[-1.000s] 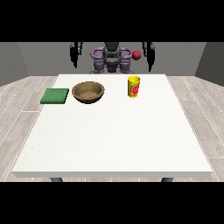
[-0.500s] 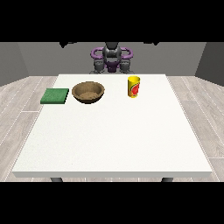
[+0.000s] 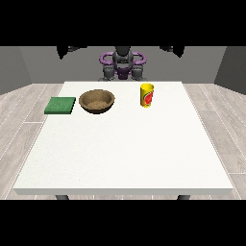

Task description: Pick the cup and pour the ball into the bowl, then pick the bowl and place it on the pad

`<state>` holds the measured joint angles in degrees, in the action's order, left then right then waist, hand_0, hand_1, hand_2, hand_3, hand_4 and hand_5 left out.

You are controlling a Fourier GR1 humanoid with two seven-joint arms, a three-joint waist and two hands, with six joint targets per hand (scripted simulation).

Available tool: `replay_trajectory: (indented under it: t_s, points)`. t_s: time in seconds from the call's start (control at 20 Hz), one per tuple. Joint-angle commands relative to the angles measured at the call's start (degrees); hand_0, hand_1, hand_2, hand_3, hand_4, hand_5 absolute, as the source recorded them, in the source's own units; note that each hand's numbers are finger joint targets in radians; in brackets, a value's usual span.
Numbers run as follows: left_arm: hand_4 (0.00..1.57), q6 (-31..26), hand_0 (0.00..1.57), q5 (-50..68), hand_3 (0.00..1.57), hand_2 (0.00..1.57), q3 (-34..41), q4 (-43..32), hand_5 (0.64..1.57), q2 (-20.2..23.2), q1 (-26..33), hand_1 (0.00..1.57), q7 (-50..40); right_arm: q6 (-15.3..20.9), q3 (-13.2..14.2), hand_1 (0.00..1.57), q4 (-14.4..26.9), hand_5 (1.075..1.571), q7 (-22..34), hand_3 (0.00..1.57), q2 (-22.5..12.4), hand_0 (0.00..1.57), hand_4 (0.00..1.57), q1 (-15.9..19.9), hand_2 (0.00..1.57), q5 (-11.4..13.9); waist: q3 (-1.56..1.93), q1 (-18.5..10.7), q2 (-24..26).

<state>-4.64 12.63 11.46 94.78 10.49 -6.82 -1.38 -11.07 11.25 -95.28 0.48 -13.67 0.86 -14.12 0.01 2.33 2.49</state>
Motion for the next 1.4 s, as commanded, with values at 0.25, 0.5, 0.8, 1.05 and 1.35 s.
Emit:
replay_trajectory:
  t_s: [0.25,0.5,0.8,1.05,1.35]
  points:
    - [0.0,1.13,0.0,-6.32,0.0,0.0,0.22,-13.93,1.524,-4.03,-1.89,0.0,22.4,-0.36,-1.29,0.0,1.32,1.57,-5.59,0.0,1.77,0.0,0.0,3.58,0.0,2.52,-0.05,2.32,-9.79]
    - [0.0,3.5,0.0,-8.7,0.0,0.0,-1.45,-22.29,1.518,-5.96,-5.53,0.0,25.86,-0.29,-0.99,0.0,5.25,1.571,-8.36,0.0,2.45,0.0,0.0,4.59,0.0,4.11,-0.03,2.5,-10.2]
    - [0.0,8.97,0.0,-12.88,0.0,0.0,-3.31,-33.07,1.528,-10.3,-8.75,0.0,35.65,-2.32,0.89,0.0,8.0,1.57,-9.13,0.0,0.42,0.0,0.0,7.4,0.0,2.9,-0.02,3.41,-12.19]
    - [0.0,6.34,0.0,-10.89,0.0,0.0,0.73,-42.03,1.517,-6.6,-12.1,0.0,43.73,-6.36,2.57,0.0,13.3,1.57,-17.96,0.0,-0.44,0.0,0.0,5.37,0.0,3.24,-0.02,3.99,-15.74]
    - [0.0,6.72,0.0,-10.19,0.0,0.0,2.97,-53.79,1.52,-4.91,-18.65,0.0,49.29,-7.4,2.26,0.0,14.03,1.571,-19.05,0.0,-0.35,0.0,0.0,6.61,0.0,3.32,-0.03,5.16,-16.63]
